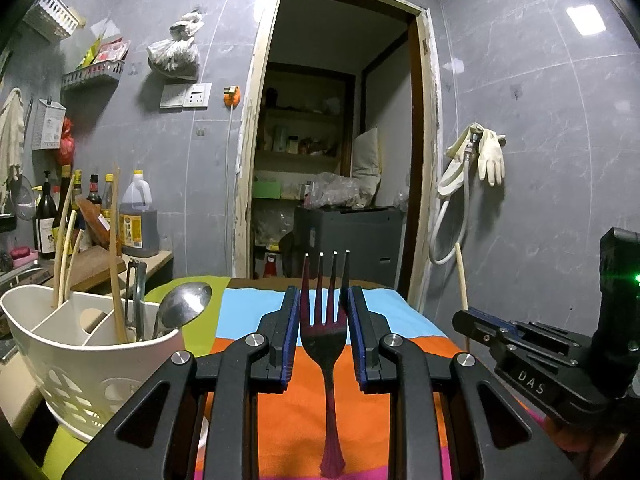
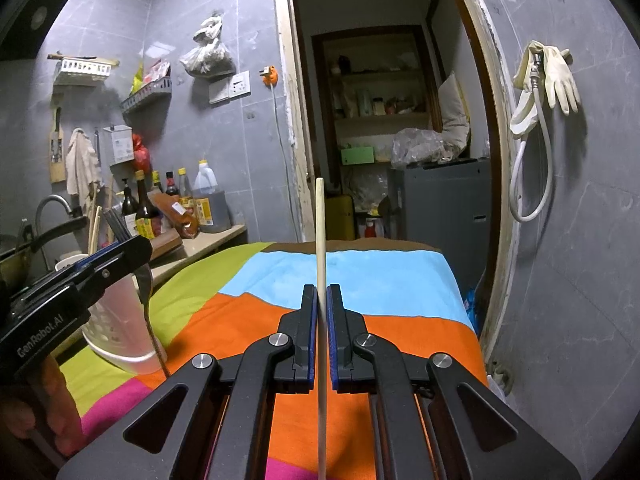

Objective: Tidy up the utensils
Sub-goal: 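Lift the fork and chopstick with both tools and carry them toward the caddy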

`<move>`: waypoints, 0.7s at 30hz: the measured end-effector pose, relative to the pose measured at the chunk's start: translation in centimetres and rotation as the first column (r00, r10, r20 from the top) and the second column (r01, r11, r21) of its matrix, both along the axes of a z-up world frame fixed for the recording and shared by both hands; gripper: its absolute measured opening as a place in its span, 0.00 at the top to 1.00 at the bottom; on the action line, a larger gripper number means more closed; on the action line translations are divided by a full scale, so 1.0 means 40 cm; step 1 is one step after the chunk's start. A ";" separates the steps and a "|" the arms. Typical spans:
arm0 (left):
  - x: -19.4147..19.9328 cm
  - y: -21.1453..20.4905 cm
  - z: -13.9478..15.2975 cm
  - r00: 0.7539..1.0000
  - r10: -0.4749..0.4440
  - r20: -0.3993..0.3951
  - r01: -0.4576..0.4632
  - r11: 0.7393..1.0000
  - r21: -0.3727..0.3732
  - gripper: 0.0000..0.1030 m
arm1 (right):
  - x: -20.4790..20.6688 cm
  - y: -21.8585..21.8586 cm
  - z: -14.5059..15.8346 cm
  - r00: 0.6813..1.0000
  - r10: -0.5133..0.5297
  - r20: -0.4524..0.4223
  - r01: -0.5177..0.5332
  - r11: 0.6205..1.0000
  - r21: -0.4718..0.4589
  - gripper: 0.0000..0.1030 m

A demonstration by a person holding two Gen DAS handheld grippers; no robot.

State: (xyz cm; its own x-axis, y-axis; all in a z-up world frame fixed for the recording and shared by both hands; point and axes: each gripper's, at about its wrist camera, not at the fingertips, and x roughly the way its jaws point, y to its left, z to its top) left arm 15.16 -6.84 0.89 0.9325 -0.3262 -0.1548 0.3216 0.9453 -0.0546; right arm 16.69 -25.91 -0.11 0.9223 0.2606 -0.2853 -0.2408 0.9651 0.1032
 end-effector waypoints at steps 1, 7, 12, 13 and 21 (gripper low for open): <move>-0.004 -0.002 0.004 1.000 -0.001 0.004 0.001 1.000 0.001 0.81 | -0.001 0.003 0.002 1.000 0.003 0.001 -0.003 1.000 0.000 0.97; -0.012 -0.007 0.023 1.000 -0.002 0.008 0.002 1.000 -0.003 0.81 | -0.007 0.009 0.013 1.000 0.009 0.011 -0.008 1.000 -0.005 0.97; -0.016 -0.001 0.038 1.000 0.003 0.005 -0.003 1.000 -0.021 0.81 | -0.009 0.008 0.021 1.000 0.010 0.017 -0.010 1.000 0.005 0.97; -0.018 0.000 0.040 1.000 0.005 0.005 -0.005 1.000 -0.023 0.81 | -0.008 0.009 0.022 1.000 0.011 0.015 -0.011 1.000 0.008 0.97; -0.032 0.010 0.073 1.000 0.016 -0.007 -0.016 1.000 -0.006 0.81 | -0.012 0.017 0.042 0.999 0.024 0.025 -0.025 1.000 0.007 0.97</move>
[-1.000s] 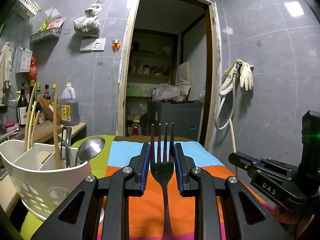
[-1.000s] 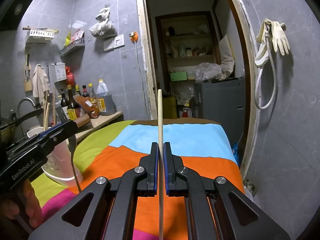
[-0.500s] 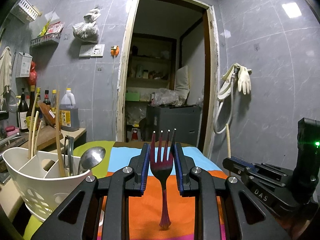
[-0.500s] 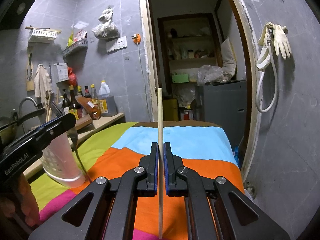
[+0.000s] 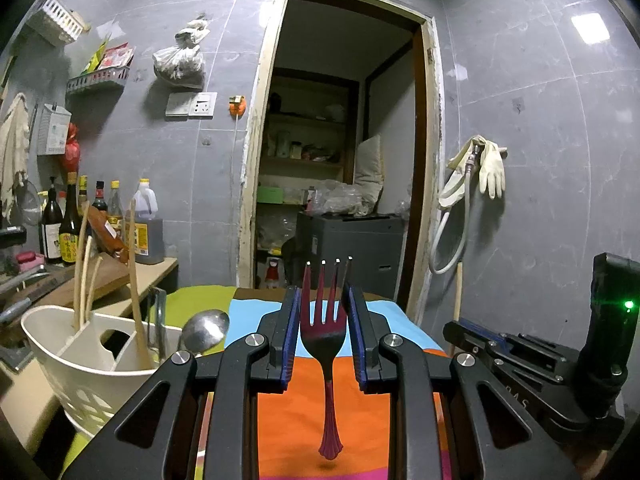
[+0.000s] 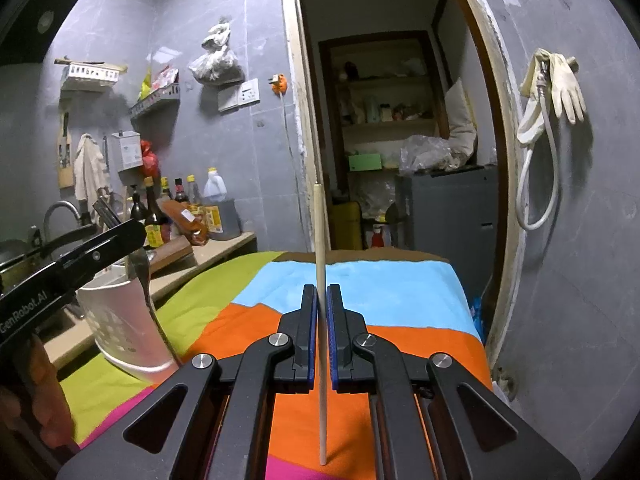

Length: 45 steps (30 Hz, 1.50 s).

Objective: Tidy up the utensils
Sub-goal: 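Lift the fork and chopstick with both tools and carry them toward the caddy, then lower the fork and chopstick into the caddy with both tools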

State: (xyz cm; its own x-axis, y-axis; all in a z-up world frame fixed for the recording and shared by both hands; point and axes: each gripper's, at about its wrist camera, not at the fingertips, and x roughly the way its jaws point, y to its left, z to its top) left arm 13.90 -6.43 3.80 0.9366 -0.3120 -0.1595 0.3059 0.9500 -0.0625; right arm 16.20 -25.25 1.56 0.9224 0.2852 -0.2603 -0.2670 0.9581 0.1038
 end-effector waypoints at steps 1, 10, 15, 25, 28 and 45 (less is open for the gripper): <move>0.001 0.001 0.006 1.000 0.002 -0.008 -0.002 1.000 0.006 0.81 | -0.003 0.006 0.006 1.000 0.004 0.007 -0.004 1.000 -0.002 0.97; 0.012 0.041 0.020 0.998 0.027 -0.065 -0.027 1.000 0.003 0.81 | -0.003 0.066 0.026 1.000 0.019 0.020 -0.018 0.999 -0.051 0.97; 0.009 0.054 0.015 0.997 0.035 -0.075 -0.036 0.999 -0.006 0.81 | 0.006 0.056 0.016 1.000 0.015 -0.008 -0.015 0.999 -0.030 0.97; -0.015 0.085 0.066 0.998 0.052 -0.030 -0.052 0.999 -0.002 0.81 | -0.004 0.063 0.070 0.999 0.032 0.033 -0.032 1.000 -0.001 0.97; -0.022 0.107 0.092 0.998 0.068 -0.013 -0.068 0.998 -0.010 0.81 | -0.002 0.072 0.101 0.997 0.047 0.056 -0.048 0.999 0.018 0.97; -0.031 0.313 0.265 0.959 0.263 0.104 -0.259 0.964 -0.056 0.81 | 0.024 0.233 0.312 0.951 0.207 0.229 -0.231 0.969 0.083 0.97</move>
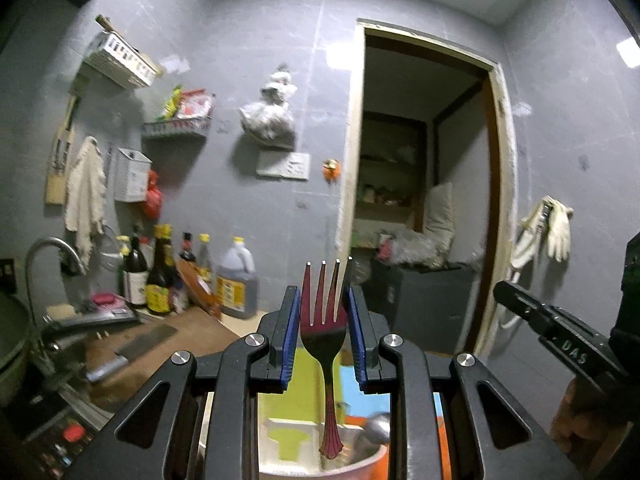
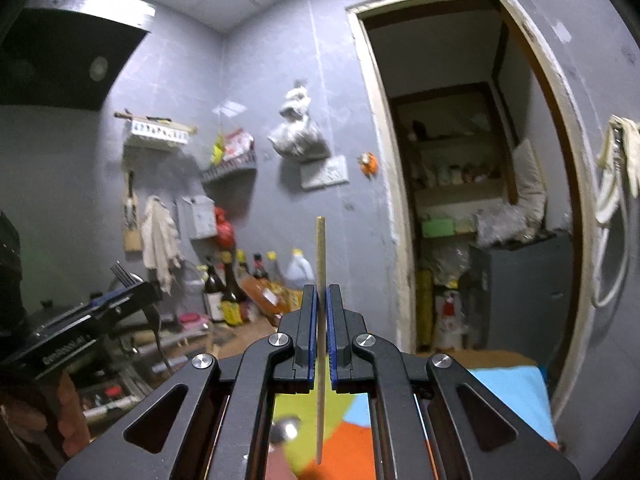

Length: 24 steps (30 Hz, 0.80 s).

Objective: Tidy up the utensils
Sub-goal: 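Lower the fork and chopstick into the caddy with both tools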

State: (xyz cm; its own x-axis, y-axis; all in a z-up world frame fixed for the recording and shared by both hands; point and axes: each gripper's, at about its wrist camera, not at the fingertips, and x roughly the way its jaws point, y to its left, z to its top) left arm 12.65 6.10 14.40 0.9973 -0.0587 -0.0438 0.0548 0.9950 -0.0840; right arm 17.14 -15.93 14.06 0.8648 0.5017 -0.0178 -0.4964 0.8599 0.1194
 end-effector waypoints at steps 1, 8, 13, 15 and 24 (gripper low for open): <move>0.002 0.014 0.008 1.000 0.016 0.005 -0.016 1.000 -0.001 0.81 | 0.005 0.014 0.013 1.000 0.015 0.008 -0.015 1.000 0.014 0.97; 0.039 0.083 -0.007 0.994 0.105 -0.030 -0.105 0.995 0.004 0.81 | 0.038 0.097 0.023 0.996 0.089 -0.005 -0.089 0.995 0.043 0.97; 0.081 0.119 -0.055 0.985 0.151 -0.087 -0.152 0.988 -0.001 0.81 | 0.060 0.151 -0.016 0.994 0.100 -0.037 -0.099 0.995 0.015 0.97; 0.097 0.125 -0.074 0.981 0.154 -0.120 -0.155 0.988 0.002 0.81 | 0.072 0.173 -0.040 0.993 0.102 -0.060 -0.102 0.995 -0.007 0.97; 0.158 0.118 -0.142 0.962 0.117 -0.248 -0.113 0.993 0.032 0.81 | 0.113 0.217 -0.125 0.978 0.103 -0.182 -0.118 0.990 -0.075 0.97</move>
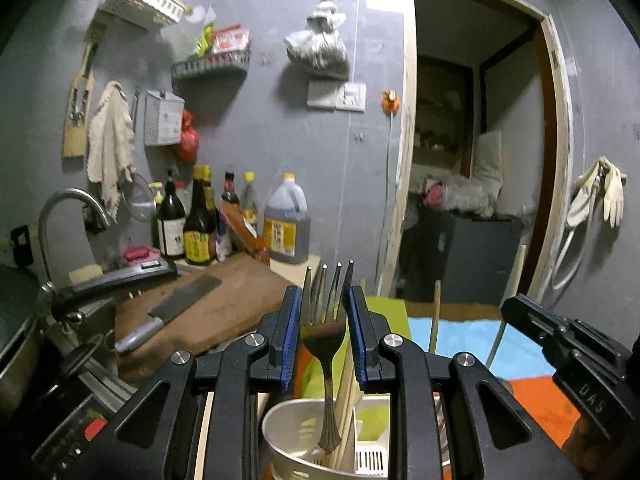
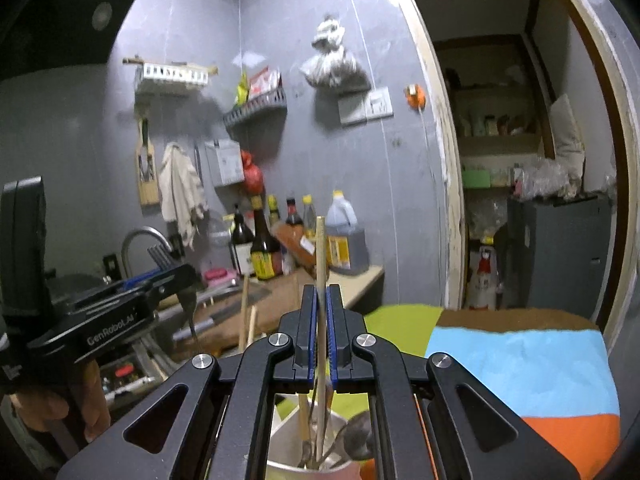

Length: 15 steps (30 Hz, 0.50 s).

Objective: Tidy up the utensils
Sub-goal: 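Lower the fork and chopstick into the caddy with both tools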

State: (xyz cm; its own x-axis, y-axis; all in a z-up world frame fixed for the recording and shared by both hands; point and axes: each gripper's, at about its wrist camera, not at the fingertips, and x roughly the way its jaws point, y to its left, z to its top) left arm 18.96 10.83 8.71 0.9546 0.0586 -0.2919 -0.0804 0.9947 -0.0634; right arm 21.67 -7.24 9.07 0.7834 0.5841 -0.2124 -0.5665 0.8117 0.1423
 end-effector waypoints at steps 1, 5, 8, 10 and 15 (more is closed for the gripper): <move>0.006 -0.001 -0.007 1.000 -0.002 -0.013 0.002 1.000 0.004 0.81 | 0.005 0.001 -0.011 1.000 0.001 -0.017 -0.001 1.000 -0.002 0.97; 0.020 -0.003 -0.034 0.998 -0.018 -0.060 0.018 1.000 -0.001 0.80 | 0.017 0.005 -0.038 0.998 -0.001 -0.062 0.000 1.000 -0.011 0.96; 0.023 0.000 -0.050 0.997 -0.027 -0.077 0.026 1.000 -0.016 0.80 | 0.019 0.005 -0.054 0.997 -0.004 -0.081 0.002 1.000 -0.020 0.96; 0.024 0.002 -0.054 0.996 -0.037 -0.084 0.035 0.999 -0.032 0.80 | 0.019 0.004 -0.062 0.996 -0.001 -0.090 -0.001 1.000 -0.025 0.95; 0.001 0.005 -0.043 0.998 -0.050 -0.038 0.048 0.997 -0.067 0.67 | 0.013 -0.005 -0.067 0.996 -0.006 -0.087 0.004 1.000 -0.029 0.90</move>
